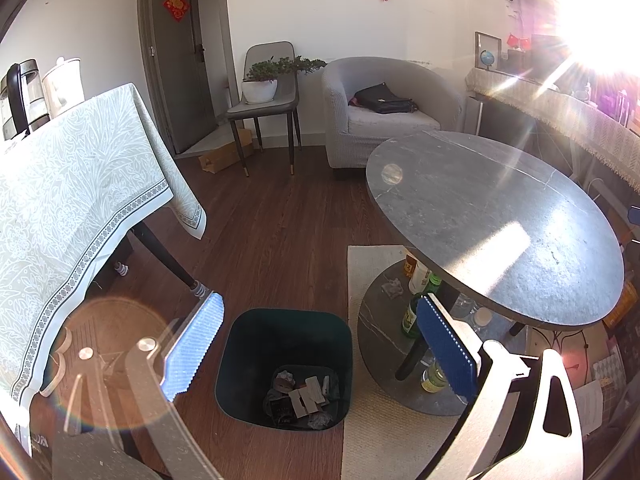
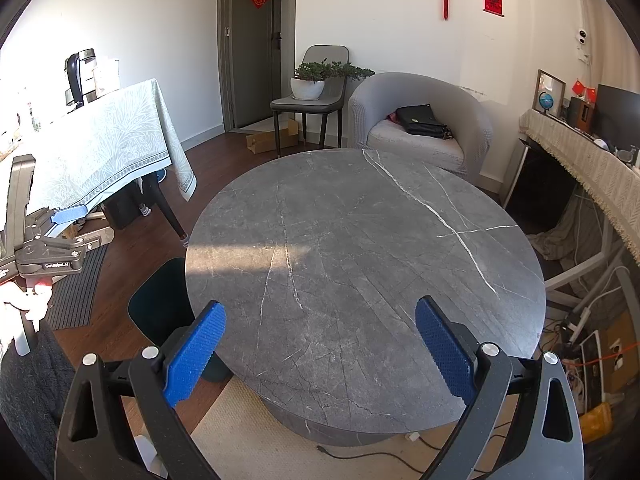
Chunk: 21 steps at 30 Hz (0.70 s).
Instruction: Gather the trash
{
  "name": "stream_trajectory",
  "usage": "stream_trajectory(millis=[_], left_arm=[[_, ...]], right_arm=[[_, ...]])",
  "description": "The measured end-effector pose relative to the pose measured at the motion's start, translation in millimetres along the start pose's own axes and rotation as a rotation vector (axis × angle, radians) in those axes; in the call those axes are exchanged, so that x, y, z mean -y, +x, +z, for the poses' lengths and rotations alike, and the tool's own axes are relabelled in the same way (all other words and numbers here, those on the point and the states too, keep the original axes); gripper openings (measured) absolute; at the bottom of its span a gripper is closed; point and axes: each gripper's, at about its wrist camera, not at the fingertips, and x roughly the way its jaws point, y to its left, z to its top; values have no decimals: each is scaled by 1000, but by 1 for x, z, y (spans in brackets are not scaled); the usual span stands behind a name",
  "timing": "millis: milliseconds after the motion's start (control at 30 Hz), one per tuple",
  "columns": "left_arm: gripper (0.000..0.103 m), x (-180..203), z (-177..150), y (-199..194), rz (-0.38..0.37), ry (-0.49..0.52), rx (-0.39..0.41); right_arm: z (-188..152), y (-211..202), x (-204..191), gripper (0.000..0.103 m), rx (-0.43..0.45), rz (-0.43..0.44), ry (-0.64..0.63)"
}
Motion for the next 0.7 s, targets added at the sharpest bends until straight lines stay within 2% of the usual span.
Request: stream_trajectory(millis=[700], left_arm=[[99,0,1,0,8,-15,-7]], right_arm=[[0,0,-1,97,-2,-1,-3]])
